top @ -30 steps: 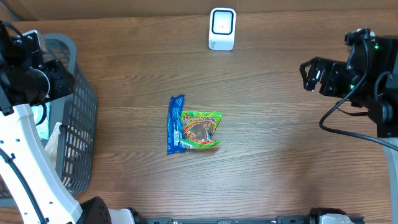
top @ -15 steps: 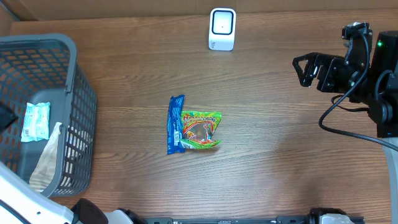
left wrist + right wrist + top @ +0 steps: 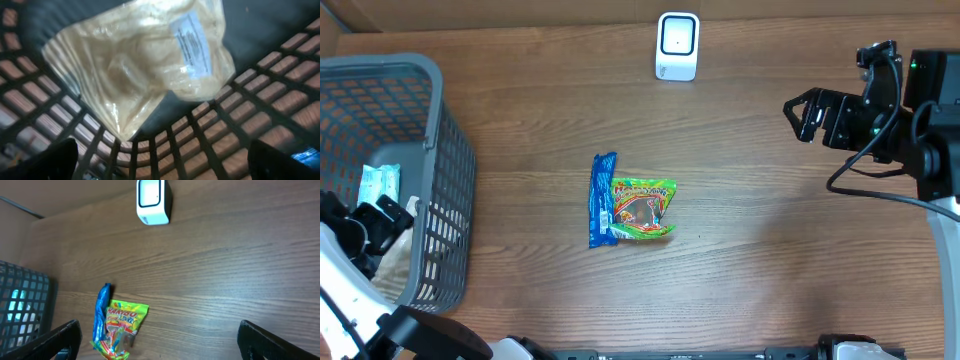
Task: Scan the item barcode
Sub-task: 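Grasp the clear plastic bag with the left gripper inside the basket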
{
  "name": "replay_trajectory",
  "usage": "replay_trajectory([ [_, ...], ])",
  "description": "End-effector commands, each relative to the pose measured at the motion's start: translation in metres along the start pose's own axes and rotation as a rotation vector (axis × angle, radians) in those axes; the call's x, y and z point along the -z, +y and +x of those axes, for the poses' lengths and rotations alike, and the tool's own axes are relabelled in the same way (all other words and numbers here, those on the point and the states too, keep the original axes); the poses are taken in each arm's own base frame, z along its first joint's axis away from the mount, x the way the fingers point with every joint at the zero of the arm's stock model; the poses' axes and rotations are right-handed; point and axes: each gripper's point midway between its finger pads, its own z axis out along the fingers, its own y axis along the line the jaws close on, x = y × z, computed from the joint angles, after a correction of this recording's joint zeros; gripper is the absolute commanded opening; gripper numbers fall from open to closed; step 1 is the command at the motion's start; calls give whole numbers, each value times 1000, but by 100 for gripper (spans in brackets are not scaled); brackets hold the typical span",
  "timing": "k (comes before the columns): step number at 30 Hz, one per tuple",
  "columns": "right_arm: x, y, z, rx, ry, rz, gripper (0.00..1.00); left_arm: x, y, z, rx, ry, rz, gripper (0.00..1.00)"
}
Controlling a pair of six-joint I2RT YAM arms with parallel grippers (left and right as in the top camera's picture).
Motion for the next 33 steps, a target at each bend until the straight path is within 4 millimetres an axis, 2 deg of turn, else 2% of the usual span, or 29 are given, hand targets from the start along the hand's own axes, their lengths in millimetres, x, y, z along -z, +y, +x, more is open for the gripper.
replay_trajectory([
  [1, 2, 1, -6, 4, -10, -6, 100, -36, 6, 9, 20, 14, -8, 99],
  [7, 2, 0, -5, 7, -9, -6, 100, -93, 11, 18, 18, -11, -7, 100],
  [13, 2, 0, -5, 7, -9, -6, 100, -130, 25, 21, 16, -79, -70, 100],
  [18, 2, 0, -5, 6, -7, -5, 100, -149, 28, 31, 26, -91, -71, 100],
  [20, 2, 0, -5, 5, -6, -2, 100, -153, 28, 35, 26, -87, -71, 85],
  [22, 2, 0, -5, 5, -6, -1, 100, -155, 29, 37, 26, -84, -71, 47],
  [23, 2, 0, -5, 5, -6, -1, 100, -155, 28, 37, 28, -82, -70, 16],
  [24, 2, 0, -5, 5, -6, -1, 100, -155, 29, 37, 34, -82, -71, 6],
  [27, 2, 0, -4, 3, -2, -1, 100, -151, 27, 34, 53, -82, -63, 4],
  [29, 2, -1, -3, 2, 1, 0, 100, -140, 21, 27, 52, -76, -38, 4],
  [30, 2, -1, -2, 1, 3, 0, 100, -122, 15, 17, 57, -76, -14, 4],
  [31, 2, -1, -2, 1, 3, 0, 100, -95, 7, 1, 67, -90, 16, 4],
  [33, 2, -1, -2, 1, 3, 0, 100, -64, -1, -16, 63, -116, 49, 4],
])
